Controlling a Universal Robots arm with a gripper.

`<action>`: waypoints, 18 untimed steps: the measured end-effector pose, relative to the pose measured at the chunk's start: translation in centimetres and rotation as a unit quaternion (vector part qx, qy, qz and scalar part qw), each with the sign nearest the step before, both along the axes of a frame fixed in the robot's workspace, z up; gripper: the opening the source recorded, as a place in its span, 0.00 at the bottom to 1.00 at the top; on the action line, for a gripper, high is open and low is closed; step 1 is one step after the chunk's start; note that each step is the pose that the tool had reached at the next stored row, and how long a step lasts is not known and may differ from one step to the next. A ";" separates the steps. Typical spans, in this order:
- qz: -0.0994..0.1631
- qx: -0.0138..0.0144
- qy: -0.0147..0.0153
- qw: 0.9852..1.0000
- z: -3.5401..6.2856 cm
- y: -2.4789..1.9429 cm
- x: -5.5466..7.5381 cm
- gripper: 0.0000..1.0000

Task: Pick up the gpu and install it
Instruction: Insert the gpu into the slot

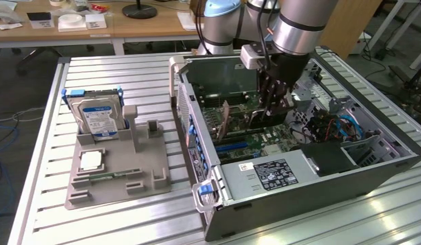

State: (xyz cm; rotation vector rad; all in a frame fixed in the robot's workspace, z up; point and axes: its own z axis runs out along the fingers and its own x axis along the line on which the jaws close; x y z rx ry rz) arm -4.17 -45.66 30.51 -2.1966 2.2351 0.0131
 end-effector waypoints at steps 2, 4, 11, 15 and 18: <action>0.003 0.000 0.000 1.000 -0.17 0.00 -0.1 0.27; 0.006 0.000 0.000 1.000 -0.32 -0.01 -0.2 0.27; 0.015 0.000 0.000 1.000 -1.00 -0.01 -0.7 0.27; 0.019 0.000 0.000 1.000 -1.36 -0.01 -1.0 0.27; 0.022 0.000 0.000 1.000 -1.64 -0.01 -1.1 0.27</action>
